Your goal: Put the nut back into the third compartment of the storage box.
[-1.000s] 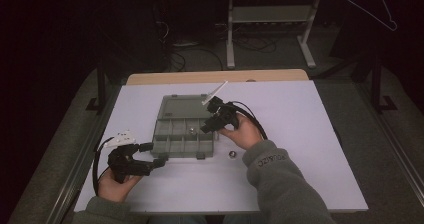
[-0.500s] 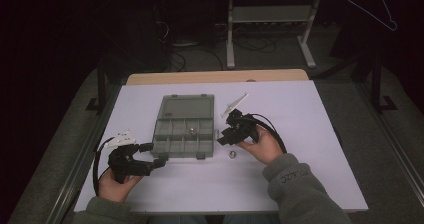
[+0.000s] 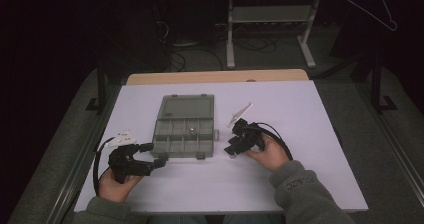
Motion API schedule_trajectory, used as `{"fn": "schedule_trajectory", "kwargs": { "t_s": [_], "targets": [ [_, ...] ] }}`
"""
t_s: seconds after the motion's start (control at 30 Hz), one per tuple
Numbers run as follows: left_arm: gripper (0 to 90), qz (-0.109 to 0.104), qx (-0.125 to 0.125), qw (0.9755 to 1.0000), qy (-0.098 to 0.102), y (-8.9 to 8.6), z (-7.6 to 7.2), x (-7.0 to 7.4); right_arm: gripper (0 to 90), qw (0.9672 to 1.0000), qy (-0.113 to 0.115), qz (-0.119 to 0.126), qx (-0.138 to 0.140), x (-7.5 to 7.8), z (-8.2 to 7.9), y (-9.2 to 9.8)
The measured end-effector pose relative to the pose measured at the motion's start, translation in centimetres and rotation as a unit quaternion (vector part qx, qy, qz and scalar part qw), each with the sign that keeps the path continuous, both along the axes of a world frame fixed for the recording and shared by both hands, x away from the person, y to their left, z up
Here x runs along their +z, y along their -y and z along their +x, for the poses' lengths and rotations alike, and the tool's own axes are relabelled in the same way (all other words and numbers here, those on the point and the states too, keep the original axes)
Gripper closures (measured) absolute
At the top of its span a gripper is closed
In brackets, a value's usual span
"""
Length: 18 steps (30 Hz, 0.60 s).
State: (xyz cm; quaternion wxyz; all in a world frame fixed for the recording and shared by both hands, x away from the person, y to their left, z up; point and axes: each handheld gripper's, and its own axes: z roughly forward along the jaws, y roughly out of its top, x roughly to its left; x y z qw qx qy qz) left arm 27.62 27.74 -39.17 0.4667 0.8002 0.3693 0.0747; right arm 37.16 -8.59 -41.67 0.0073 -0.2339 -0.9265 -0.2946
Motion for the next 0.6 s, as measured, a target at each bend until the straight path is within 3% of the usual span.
{"fn": "schedule_trajectory", "kwargs": {
  "t_s": [0.23,0.6],
  "targets": [
    [18.2,0.001,-0.001,1.0000,0.000,0.0,0.0,0.0,58.0,0.9999,-0.010,-0.012,0.002,-0.9,-0.2,0.2],
    [18.2,0.003,-0.003,1.0000,0.004,0.0,0.1,0.0,62.3,0.9996,-0.008,-0.024,0.016,-1.3,-0.5,0.0]
  ]
}}
